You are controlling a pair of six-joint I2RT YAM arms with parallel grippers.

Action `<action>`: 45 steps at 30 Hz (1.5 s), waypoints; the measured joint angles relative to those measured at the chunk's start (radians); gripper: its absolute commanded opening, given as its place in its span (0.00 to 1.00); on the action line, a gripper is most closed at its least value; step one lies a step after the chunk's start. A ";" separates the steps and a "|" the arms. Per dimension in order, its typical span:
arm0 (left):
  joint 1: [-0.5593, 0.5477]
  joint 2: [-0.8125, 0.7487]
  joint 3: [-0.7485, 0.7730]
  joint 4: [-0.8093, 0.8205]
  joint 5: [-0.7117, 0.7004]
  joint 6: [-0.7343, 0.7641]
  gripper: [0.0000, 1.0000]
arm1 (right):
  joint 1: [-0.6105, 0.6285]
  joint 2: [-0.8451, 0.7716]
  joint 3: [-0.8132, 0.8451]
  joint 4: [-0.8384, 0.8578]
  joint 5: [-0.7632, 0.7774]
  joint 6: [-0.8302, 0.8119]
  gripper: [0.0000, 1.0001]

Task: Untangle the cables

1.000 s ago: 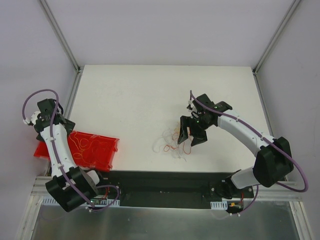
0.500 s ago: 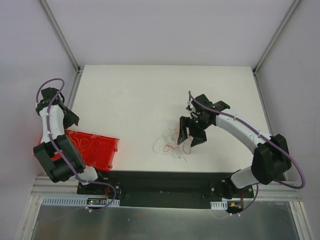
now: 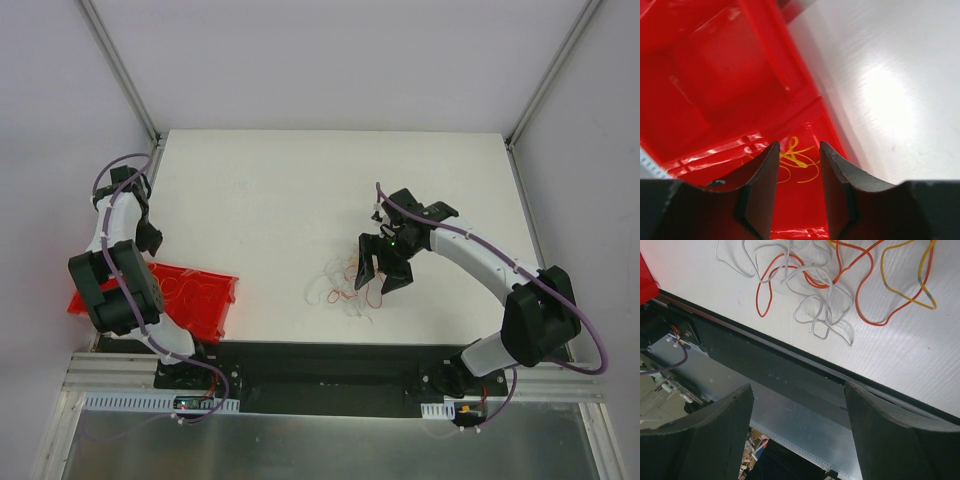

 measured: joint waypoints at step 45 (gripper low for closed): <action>-0.036 -0.585 -0.425 -0.163 0.230 -0.288 0.66 | -0.003 -0.131 -0.085 0.045 -0.002 0.001 0.76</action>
